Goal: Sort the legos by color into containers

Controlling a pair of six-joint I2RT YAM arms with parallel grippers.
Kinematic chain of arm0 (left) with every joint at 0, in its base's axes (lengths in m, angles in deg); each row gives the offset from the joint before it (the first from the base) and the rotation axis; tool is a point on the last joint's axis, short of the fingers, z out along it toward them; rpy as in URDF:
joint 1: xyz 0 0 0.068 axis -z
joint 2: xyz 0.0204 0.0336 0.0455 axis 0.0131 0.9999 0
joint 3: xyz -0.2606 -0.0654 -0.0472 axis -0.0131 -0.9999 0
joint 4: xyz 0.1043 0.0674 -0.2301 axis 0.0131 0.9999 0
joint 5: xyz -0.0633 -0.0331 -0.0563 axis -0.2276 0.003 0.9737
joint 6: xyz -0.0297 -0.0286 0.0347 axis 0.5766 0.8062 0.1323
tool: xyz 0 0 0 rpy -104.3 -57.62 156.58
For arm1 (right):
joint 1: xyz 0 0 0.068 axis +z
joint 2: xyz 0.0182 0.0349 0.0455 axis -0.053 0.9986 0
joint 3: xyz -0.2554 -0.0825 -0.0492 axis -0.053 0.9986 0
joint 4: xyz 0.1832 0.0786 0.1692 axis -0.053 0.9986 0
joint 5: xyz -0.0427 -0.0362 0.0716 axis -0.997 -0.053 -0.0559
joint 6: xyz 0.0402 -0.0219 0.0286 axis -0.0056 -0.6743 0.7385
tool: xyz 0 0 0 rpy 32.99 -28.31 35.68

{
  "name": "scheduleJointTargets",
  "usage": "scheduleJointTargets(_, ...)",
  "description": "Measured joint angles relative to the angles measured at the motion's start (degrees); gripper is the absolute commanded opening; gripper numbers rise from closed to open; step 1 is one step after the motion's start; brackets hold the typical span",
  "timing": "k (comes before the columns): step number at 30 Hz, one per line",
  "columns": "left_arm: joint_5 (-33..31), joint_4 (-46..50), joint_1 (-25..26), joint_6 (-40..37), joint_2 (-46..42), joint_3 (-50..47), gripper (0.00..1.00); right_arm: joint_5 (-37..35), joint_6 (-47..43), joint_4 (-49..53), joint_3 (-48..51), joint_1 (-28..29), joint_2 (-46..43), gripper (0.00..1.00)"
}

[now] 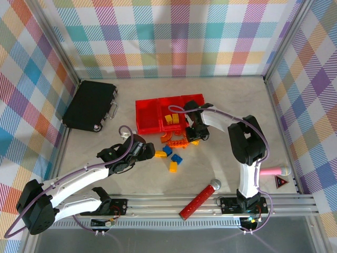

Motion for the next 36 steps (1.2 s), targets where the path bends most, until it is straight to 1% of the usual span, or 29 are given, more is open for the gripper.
scheduleJointTargets(5,0.02,-0.35,0.0,-0.02,0.02,0.0,1.0,0.13,0.66,1.18,0.17,0.48,-4.22,0.28)
scheduleJointTargets(11,0.0,-1.29,0.0,0.0,0.02,0.0,1.0,1.88,2.51,1.84,-0.2,1.64,-10.69,0.29)
scheduleJointTargets(18,-0.02,-1.18,0.0,-0.02,-0.57,0.0,1.0,4.9,4.33,1.81,-8.09,2.36,-11.47,0.28)
scheduleJointTargets(23,-0.2,-1.18,0.0,-0.02,-2.75,-0.2,1.0,6.12,5.09,1.07,-15.47,2.4,-7.61,0.28)
scheduleJointTargets(29,-0.22,-0.76,0.0,-0.04,-3.89,-0.37,1.0,7.19,5.25,1.18,-25.64,2.4,2.29,0.28)
scheduleJointTargets(36,-0.26,-0.33,0.0,-0.04,-5.64,-1.6,1.0,6.86,4.76,1.33,-32.41,2.4,9.22,0.28)
